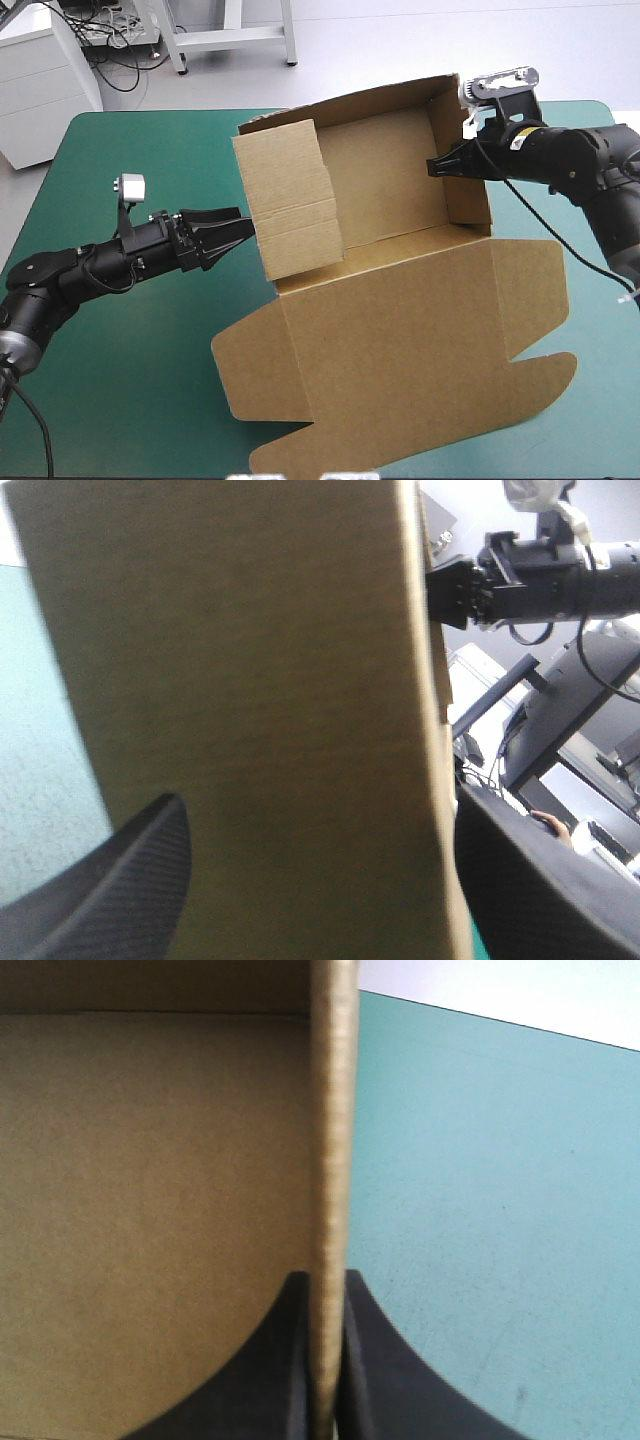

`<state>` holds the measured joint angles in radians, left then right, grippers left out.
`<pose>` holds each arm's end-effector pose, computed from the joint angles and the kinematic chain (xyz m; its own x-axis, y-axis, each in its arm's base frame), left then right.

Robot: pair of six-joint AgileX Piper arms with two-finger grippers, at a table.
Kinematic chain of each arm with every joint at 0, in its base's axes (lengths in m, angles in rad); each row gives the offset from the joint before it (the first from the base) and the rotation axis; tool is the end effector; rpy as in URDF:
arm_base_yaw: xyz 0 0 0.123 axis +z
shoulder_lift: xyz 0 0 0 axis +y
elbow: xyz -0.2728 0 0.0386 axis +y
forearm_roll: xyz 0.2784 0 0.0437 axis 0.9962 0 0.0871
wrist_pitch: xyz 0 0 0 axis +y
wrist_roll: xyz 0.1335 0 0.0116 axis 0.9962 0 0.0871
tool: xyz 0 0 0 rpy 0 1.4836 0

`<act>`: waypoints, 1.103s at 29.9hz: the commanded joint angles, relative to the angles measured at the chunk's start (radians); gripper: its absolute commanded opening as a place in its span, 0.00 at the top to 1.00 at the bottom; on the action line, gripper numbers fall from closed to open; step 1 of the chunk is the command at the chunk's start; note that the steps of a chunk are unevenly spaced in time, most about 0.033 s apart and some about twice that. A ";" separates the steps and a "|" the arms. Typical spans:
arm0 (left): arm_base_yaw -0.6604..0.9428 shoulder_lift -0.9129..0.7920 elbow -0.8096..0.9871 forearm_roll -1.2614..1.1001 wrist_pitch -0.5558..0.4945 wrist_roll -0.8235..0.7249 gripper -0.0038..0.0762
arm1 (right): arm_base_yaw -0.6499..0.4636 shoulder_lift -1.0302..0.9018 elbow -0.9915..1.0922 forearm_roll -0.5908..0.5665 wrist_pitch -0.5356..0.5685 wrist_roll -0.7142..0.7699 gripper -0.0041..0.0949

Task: Fold the box

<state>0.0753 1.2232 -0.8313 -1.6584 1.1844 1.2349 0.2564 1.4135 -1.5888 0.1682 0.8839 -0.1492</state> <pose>0.2773 -0.1031 0.3219 -0.5530 -0.2486 -0.7952 0.6998 0.3793 -0.6053 0.3539 0.1107 0.4134 -0.5423 -0.1852 -0.8195 -0.3768 0.9254 0.0403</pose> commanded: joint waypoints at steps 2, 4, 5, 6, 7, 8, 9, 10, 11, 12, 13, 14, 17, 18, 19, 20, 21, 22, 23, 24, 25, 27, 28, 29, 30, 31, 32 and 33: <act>-0.022 -0.026 -0.068 -0.065 0.092 0.007 0.29 | 0.036 -0.020 -0.025 0.010 -0.106 0.034 0.97; -0.022 -0.026 -0.088 -0.025 0.057 -0.016 0.29 | 0.048 -0.018 -0.025 0.008 -0.114 0.039 0.97; -0.022 -0.026 -0.095 -0.006 0.040 -0.029 0.29 | 0.048 -0.018 -0.025 0.008 -0.116 0.039 0.97; -0.022 -0.026 -0.107 0.024 0.013 -0.050 0.29 | 0.048 -0.018 -0.025 0.008 -0.122 0.043 0.97; -0.022 -0.026 -0.116 0.041 -0.004 -0.063 0.29 | 0.048 -0.018 -0.025 0.008 -0.124 0.048 0.97; -0.022 -0.026 -0.129 0.058 -0.016 -0.075 0.29 | 0.048 -0.018 -0.025 0.008 -0.128 0.053 0.97; -0.022 -0.026 -0.144 0.083 -0.032 -0.102 0.29 | 0.048 -0.018 -0.025 -0.001 -0.129 0.066 0.97; -0.024 -0.026 -0.162 0.098 -0.039 -0.117 0.29 | 0.048 -0.018 -0.025 -0.010 -0.132 0.073 0.97; -0.030 -0.026 -0.183 0.118 -0.060 -0.140 0.29 | 0.048 -0.018 -0.025 -0.010 -0.133 0.073 0.97; -0.043 -0.026 -0.207 0.141 -0.085 -0.162 0.29 | 0.048 -0.018 -0.025 -0.010 -0.133 0.073 0.97; -0.059 -0.026 -0.228 0.172 -0.118 -0.188 0.29 | 0.048 -0.018 -0.025 -0.010 -0.133 0.073 0.97; -0.080 -0.026 -0.255 0.212 -0.160 -0.226 0.30 | 0.048 -0.018 -0.025 -0.010 -0.136 0.073 0.97; -0.154 -0.026 -0.337 0.358 -0.280 -0.349 0.30 | 0.048 -0.018 -0.025 -0.010 -0.138 0.073 0.97; -0.185 -0.023 -0.367 0.427 -0.318 -0.409 0.30 | 0.048 -0.018 -0.025 -0.010 -0.144 0.073 0.97; -0.210 -0.022 -0.399 0.490 -0.342 -0.470 0.30 | 0.048 -0.018 -0.025 -0.010 -0.153 0.073 0.97; -0.242 -0.015 -0.430 0.580 -0.362 -0.550 0.30 | 0.048 -0.018 -0.025 -0.010 -0.162 0.073 0.97; -0.273 -0.006 -0.461 0.675 -0.376 -0.636 0.31 | 0.048 -0.018 -0.025 -0.010 -0.172 0.075 0.97; -0.299 0.003 -0.486 0.752 -0.378 -0.709 0.31 | 0.048 -0.018 -0.025 -0.010 -0.178 0.083 0.97; -0.330 0.015 -0.514 0.840 -0.378 -0.778 0.31 | 0.048 -0.018 -0.025 -0.010 -0.182 0.083 0.97; -0.360 0.030 -0.541 0.916 -0.380 -0.822 0.31 | 0.048 -0.018 -0.025 -0.010 -0.185 0.083 0.97; -0.387 0.045 -0.570 0.983 -0.381 -0.877 0.31 | 0.048 -0.018 -0.025 -0.010 -0.186 0.083 0.97; -0.432 0.078 -0.623 1.108 -0.383 -0.988 0.31 | 0.048 -0.018 -0.025 -0.010 -0.186 0.083 0.97; -0.452 0.096 -0.657 1.178 -0.370 -1.058 0.32 | 0.048 -0.018 -0.025 -0.010 -0.186 0.085 0.97; -0.468 0.112 -0.692 1.236 -0.351 -1.111 0.32 | 0.048 -0.018 -0.025 -0.010 -0.186 0.088 0.97; -0.488 0.134 -0.730 1.307 -0.320 -1.172 0.33 | 0.048 -0.018 -0.025 -0.012 -0.193 0.102 0.97; -0.510 0.156 -0.769 1.374 -0.284 -1.216 0.33 | 0.048 -0.018 -0.025 -0.024 -0.201 0.125 0.97; -0.528 0.174 -0.799 1.421 -0.257 -1.249 0.33 | 0.048 -0.018 -0.025 -0.028 -0.206 0.138 0.97; -0.551 0.195 -0.836 1.476 -0.228 -1.286 0.33 | 0.048 -0.018 -0.025 -0.033 -0.208 0.149 0.97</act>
<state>-0.4241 1.4025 -1.5582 -0.3045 0.9379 0.0716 0.3043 1.4314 -1.5876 0.1084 0.7729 -0.0485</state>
